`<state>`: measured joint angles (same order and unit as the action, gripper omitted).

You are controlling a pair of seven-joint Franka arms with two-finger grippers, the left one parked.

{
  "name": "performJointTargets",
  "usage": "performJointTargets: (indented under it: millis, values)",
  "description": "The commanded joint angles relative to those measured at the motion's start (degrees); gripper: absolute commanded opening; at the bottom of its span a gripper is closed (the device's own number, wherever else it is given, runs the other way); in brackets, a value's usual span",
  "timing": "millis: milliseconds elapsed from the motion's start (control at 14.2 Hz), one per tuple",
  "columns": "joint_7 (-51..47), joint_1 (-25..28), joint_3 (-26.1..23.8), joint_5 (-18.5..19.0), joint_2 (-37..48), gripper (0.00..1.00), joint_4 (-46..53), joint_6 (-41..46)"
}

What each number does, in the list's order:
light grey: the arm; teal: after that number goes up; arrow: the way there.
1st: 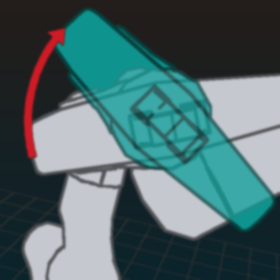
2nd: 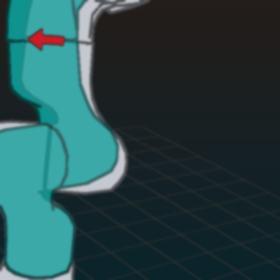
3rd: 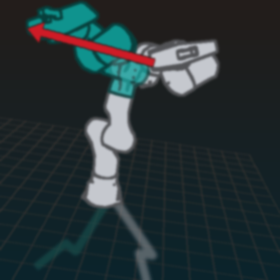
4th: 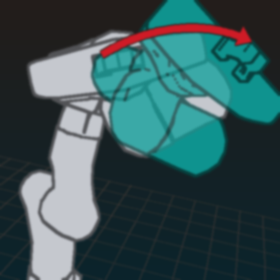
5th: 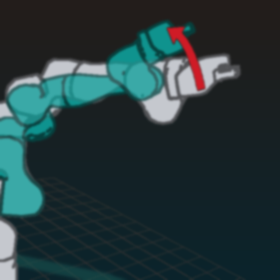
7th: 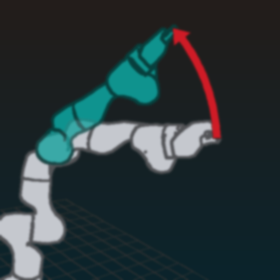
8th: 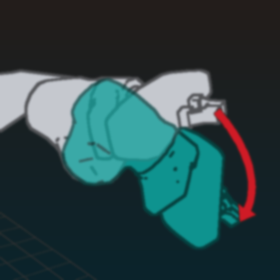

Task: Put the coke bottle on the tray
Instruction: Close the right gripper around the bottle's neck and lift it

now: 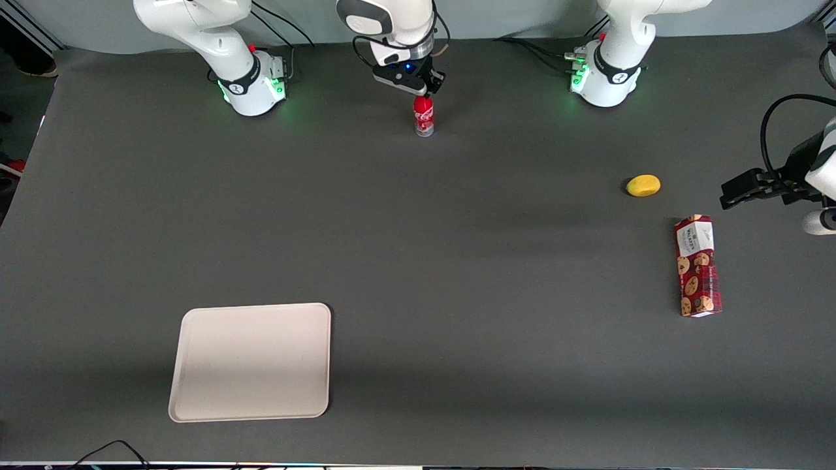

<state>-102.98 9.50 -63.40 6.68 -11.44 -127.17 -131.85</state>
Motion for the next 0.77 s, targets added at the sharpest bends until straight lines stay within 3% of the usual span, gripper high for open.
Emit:
performJointTargets:
  millis: [0,140,211,351,421,702]
  values:
    - [-2.4,0.6,0.1,1.8,-1.7,0.39,1.3,-0.2]
    - [-2.5,0.6,0.1,1.8,-1.7,0.54,1.3,-0.2]
    - [-2.4,0.6,0.1,1.8,-1.7,0.51,1.3,-0.2]
    - [-2.3,0.7,0.1,1.8,-1.7,0.23,1.3,-0.2]
    - [-2.3,0.7,0.1,1.8,-1.7,0.15,1.3,-0.2]
    - [-1.9,0.6,0.1,1.8,-2.5,0.00,2.1,-0.2]
